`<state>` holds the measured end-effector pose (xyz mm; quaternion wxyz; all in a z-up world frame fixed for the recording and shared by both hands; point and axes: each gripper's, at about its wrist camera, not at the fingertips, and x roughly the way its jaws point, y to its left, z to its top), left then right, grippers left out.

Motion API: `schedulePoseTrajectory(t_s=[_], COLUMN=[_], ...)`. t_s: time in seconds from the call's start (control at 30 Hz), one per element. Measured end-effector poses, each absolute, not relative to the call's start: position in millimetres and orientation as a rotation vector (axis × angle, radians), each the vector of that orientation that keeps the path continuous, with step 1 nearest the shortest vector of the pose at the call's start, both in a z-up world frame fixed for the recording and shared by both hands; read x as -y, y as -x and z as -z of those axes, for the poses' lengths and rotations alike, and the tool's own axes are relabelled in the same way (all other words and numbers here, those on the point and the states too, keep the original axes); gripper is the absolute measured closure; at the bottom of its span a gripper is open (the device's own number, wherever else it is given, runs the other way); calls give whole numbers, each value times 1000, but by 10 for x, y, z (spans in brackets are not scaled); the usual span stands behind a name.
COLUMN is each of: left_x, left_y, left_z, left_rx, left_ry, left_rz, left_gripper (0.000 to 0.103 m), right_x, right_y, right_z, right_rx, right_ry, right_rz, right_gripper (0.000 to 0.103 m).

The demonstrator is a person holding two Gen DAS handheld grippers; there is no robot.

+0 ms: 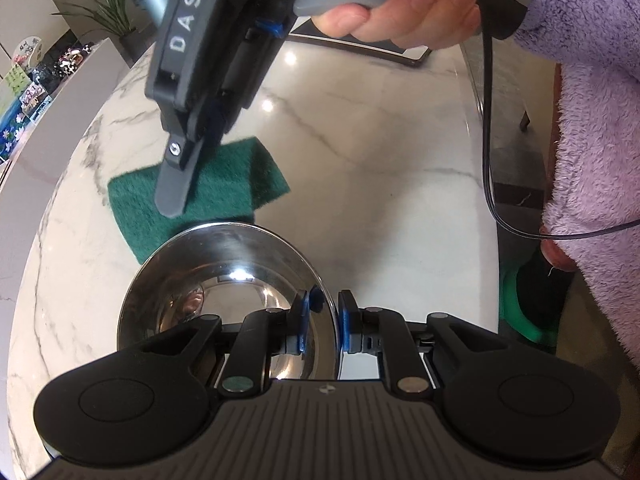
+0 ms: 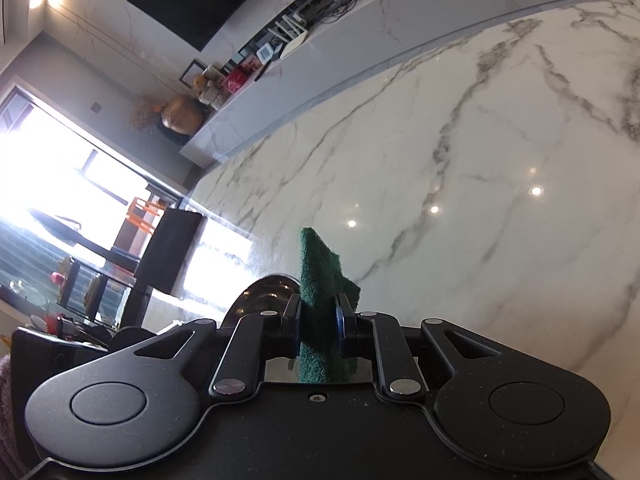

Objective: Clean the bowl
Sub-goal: 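Scrub the bowl's outside near the rim with the right gripper's pad while the left holds it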

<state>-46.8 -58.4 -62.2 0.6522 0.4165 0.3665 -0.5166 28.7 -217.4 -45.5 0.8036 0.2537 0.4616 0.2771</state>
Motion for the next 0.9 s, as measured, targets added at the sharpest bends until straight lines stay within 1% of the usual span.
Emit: schedulePoseTrajectory(t_s=[0.37, 0.67, 0.9], left_x=[571, 626, 656], left_y=[475, 433, 274], left_z=[614, 681, 650], left_rx=[-831, -829, -824], left_ry=[-944, -967, -883], left_rz=[1164, 1101, 996], left_gripper=[86, 86, 86], right_x=[2075, 2140, 2324], right_y=[-288, -271, -281], right_z=[523, 491, 483], right_rx=[-1045, -1018, -975], right_ry=[-496, -504, -538], right_rz=[-593, -543, -436], right_gripper=[88, 88, 88])
